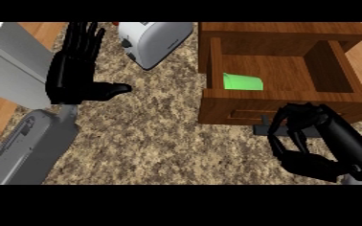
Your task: Pick up the cup, place it into the drawer and close the drawer
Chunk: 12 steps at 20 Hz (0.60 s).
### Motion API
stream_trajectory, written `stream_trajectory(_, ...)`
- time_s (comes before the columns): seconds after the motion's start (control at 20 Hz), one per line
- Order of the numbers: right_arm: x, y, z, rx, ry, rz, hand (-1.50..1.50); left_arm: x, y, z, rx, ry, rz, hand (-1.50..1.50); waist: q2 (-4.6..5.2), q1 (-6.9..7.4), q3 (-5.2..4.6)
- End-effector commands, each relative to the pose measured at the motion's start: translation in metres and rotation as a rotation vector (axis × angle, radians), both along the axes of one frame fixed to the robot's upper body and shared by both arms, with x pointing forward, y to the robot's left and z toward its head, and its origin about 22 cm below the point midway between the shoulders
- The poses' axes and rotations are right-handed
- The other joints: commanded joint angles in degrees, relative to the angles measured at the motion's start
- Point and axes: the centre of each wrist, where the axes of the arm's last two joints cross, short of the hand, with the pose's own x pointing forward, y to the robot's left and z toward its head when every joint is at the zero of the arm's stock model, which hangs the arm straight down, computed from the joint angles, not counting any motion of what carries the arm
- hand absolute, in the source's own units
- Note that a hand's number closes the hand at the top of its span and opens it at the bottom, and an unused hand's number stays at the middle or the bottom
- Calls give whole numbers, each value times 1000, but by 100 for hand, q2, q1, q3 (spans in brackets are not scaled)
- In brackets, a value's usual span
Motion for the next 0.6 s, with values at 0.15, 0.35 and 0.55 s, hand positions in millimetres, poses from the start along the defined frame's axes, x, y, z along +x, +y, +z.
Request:
stream_trajectory(0.15,10,8,-41,-303,-47,44,150,-35,53,-31,-1,9,1,-150,31,-66,-1)
stream_trajectory(0.35,48,41,-55,-334,-70,13,150,-44,63,-33,-13,-7,26,-150,31,-96,0)
stream_trajectory(0.55,62,23,-85,-388,-21,-10,-150,-58,92,-40,7,-3,32,-150,32,-111,0)
